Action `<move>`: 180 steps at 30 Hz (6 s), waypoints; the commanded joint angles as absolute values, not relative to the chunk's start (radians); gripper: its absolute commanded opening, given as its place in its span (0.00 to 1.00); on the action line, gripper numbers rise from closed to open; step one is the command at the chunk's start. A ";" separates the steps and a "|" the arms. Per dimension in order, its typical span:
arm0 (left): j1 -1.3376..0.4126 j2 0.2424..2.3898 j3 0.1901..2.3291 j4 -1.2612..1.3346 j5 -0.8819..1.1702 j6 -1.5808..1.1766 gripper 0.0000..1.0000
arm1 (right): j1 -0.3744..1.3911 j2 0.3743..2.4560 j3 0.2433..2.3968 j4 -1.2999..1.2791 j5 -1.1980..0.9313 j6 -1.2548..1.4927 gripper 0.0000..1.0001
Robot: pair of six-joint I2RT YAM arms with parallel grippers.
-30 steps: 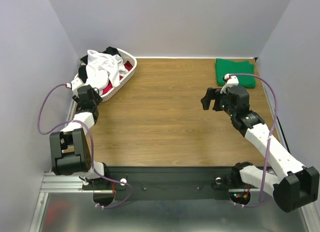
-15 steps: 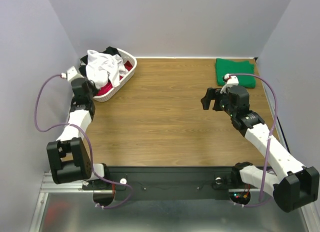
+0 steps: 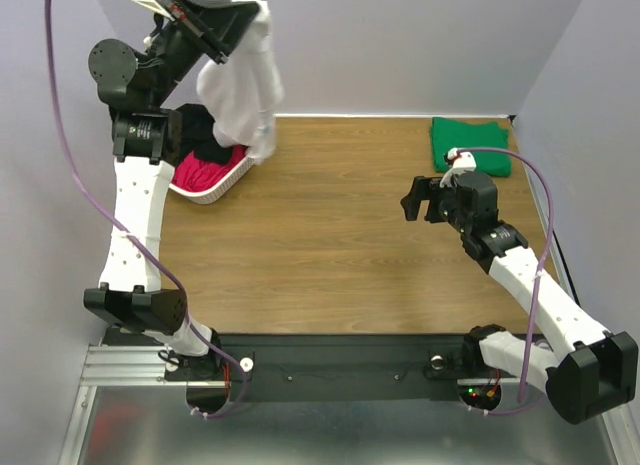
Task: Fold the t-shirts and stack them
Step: Move the tshirt to the center of the board, then flatten the tshirt out
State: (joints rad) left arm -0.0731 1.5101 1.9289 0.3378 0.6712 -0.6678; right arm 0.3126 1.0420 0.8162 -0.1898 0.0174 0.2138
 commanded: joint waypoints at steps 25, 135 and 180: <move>-0.144 1.266 0.618 0.433 0.126 -0.506 0.86 | 0.317 1.101 0.766 -0.042 -0.218 0.304 1.00; -0.152 1.282 0.512 0.495 0.161 -0.437 0.88 | 0.593 1.643 0.971 0.046 -0.141 0.445 0.81; -0.152 1.296 0.520 0.491 0.172 -0.431 0.88 | 0.739 1.620 0.879 -0.135 0.244 0.518 0.59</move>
